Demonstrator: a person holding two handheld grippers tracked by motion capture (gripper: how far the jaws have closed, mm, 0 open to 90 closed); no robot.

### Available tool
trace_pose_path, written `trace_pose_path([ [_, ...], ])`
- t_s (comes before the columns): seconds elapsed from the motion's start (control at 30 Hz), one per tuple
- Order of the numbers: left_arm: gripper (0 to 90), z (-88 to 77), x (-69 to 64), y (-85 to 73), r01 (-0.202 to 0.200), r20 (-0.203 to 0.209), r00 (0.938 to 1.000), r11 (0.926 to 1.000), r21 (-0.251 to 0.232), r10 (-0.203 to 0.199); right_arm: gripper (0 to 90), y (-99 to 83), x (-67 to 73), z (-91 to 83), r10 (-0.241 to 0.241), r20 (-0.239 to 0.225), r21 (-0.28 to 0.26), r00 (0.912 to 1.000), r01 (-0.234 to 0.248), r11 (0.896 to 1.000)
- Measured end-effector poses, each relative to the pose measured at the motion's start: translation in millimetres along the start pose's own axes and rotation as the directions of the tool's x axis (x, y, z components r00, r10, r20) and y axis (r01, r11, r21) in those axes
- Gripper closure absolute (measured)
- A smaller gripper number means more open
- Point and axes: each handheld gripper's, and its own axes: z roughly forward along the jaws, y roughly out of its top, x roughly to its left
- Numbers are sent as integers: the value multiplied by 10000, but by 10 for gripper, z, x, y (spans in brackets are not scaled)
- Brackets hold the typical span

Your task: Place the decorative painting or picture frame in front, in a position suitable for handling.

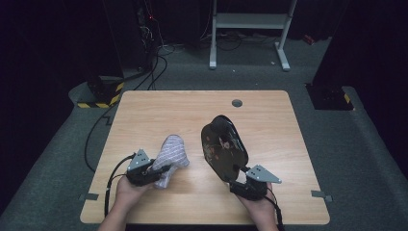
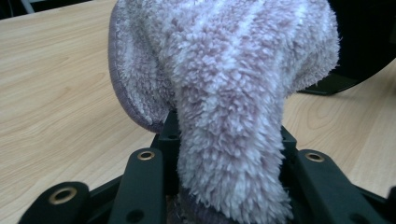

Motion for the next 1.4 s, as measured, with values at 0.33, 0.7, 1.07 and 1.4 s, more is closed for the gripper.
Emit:
trace_pose_path([
  [0.33,603,54,-133,176,-38,220,9997,9995,-311,45,416,11,-21,-21,6,-68,-106,10000,-6,9999],
  [0.7,604,144,-207,423,132,-175,9997,9974,-708,-145,513,29,-45,11,-85,-379,-179,9992,78,9998],
  [1.07,600,241,-338,768,-53,-499,9988,9929,-1192,-6,637,-12,-40,14,-119,-583,-72,9982,115,9999],
  [1.4,601,292,-395,950,-318,-528,9983,9903,-1353,248,651,-34,-20,86,129,-424,136,9990,-124,9998],
])
